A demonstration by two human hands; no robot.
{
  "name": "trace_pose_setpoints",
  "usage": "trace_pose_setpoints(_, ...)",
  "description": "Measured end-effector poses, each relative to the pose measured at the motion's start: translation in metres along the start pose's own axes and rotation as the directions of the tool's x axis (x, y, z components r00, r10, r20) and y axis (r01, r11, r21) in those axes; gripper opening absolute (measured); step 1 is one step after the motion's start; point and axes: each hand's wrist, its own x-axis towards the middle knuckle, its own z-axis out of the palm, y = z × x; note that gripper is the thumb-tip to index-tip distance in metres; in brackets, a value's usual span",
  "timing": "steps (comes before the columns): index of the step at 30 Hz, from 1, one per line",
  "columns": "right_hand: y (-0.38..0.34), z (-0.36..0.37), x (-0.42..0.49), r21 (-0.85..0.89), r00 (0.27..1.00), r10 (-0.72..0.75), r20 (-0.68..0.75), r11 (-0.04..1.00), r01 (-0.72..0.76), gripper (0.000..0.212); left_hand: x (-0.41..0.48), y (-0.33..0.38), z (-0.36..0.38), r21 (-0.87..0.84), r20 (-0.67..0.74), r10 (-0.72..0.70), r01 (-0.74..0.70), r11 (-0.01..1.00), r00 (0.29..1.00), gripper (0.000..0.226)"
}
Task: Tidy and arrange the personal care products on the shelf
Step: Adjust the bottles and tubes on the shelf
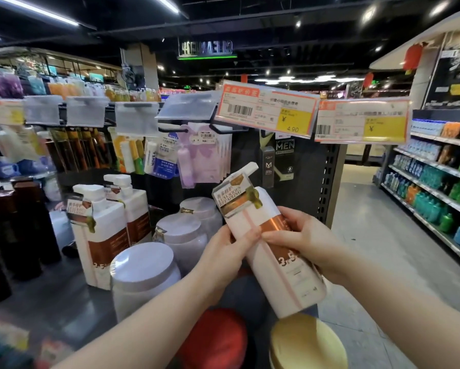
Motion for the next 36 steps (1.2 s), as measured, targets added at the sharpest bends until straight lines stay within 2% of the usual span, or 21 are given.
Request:
trace_pose_setpoints(3, -0.018, 0.015, -0.012, 0.068, 0.999, -0.035, 0.022, 0.997, 0.034, 0.056, -0.012, 0.012, -0.011, 0.062, -0.054, 0.019, -0.015, 0.998, 0.998, 0.021)
trace_pose_setpoints(7, -0.041, 0.041, -0.026, 0.182, 0.998, -0.017, 0.064, 0.983, 0.005, 0.061, -0.027, 0.03, -0.033, 0.119, -0.096, 0.056, -0.044, 0.992, 0.994, 0.017)
trace_pose_setpoints(12, -0.072, 0.086, -0.038, 0.199, 0.995, -0.055, 0.081, 0.979, 0.038, 0.058, -0.056, 0.057, -0.077, 0.184, -0.083, 0.13, -0.113, 0.976, 0.988, 0.023)
trace_pose_setpoints(16, -0.097, 0.136, -0.034, 0.201, 0.987, -0.113, 0.116, 0.976, 0.088, 0.054, -0.079, 0.08, -0.13, 0.246, -0.04, 0.125, -0.111, 0.963, 0.991, 0.063)
trace_pose_setpoints(25, -0.135, 0.262, 0.016, 0.131, 0.984, -0.161, 0.075, 0.98, 0.151, 0.057, -0.097, 0.1, -0.266, 0.206, -0.1, 0.194, -0.17, 0.964, 0.976, 0.046)
trace_pose_setpoints(30, -0.113, 0.314, 0.037, 0.147, 0.992, -0.116, 0.049, 0.983, 0.108, 0.057, -0.093, 0.078, -0.321, 0.248, -0.027, 0.186, -0.173, 0.953, 0.982, 0.034)
trace_pose_setpoints(36, -0.067, 0.354, 0.046, 0.215, 0.998, -0.013, -0.066, 0.976, 0.027, 0.069, -0.077, 0.031, -0.35, 0.396, 0.035, 0.12, -0.124, 0.91, 0.992, 0.058)
